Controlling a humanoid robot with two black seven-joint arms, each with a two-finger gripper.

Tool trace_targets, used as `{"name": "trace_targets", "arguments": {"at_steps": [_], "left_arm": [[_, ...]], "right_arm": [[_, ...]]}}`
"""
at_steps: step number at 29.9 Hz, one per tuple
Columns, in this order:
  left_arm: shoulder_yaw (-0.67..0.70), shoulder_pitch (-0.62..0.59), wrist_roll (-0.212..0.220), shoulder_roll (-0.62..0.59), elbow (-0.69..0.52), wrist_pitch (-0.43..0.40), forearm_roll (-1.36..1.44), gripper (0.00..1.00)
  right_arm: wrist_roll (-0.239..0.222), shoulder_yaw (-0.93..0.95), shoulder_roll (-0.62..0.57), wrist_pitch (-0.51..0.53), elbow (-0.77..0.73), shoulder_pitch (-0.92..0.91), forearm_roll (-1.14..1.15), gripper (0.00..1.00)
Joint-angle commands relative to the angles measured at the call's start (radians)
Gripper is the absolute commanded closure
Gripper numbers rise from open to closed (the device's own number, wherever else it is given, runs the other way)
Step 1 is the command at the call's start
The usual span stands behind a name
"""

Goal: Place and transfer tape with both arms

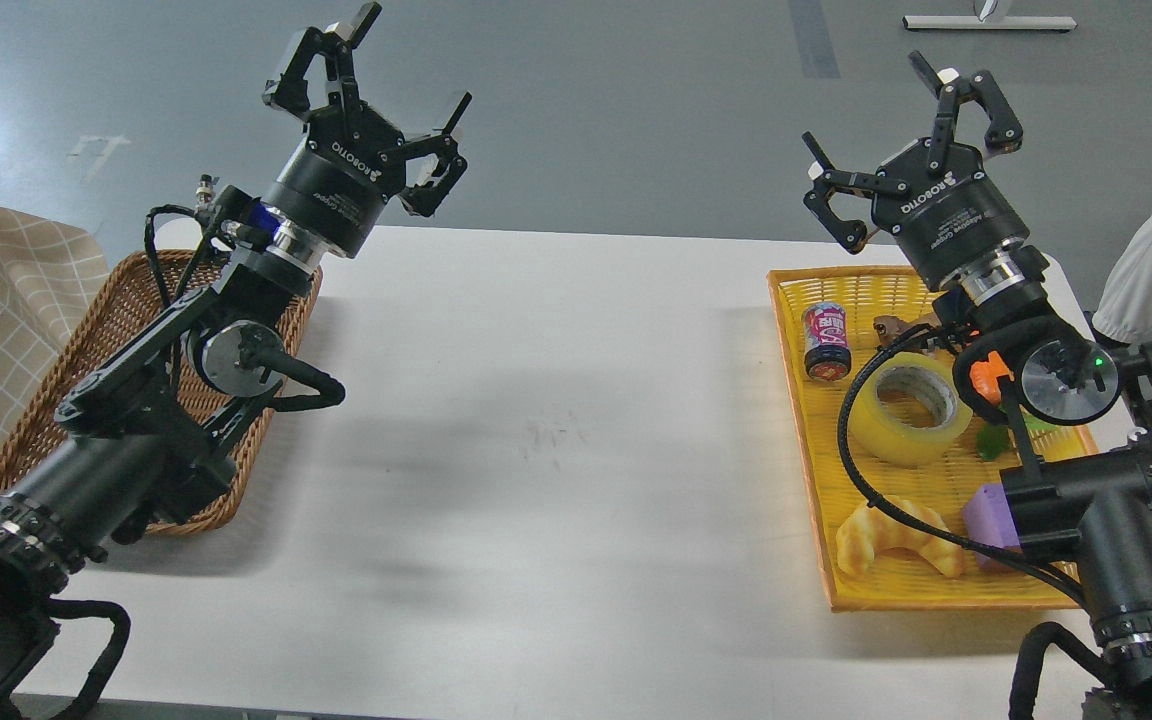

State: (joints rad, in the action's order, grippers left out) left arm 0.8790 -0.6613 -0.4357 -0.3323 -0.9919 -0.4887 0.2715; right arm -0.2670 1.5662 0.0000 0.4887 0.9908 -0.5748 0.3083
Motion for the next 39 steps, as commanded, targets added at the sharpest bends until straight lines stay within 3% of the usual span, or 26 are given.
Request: {"name": "trace_targets", "arguments": {"at_steps": [1,39], "left_arm": [[0.000,-0.001,-0.001,0.001,-0.001,0.000,0.000,0.02],[0.003,-0.003,-0.008,0.006,-0.001,0.000,0.002,0.02]], "right_arm": [[0.000,0.000,0.000,0.000,0.000,0.000,0.000,0.00],[-0.001,0.000,0.000,0.000,0.002,0.000,0.000,0.00]]}}
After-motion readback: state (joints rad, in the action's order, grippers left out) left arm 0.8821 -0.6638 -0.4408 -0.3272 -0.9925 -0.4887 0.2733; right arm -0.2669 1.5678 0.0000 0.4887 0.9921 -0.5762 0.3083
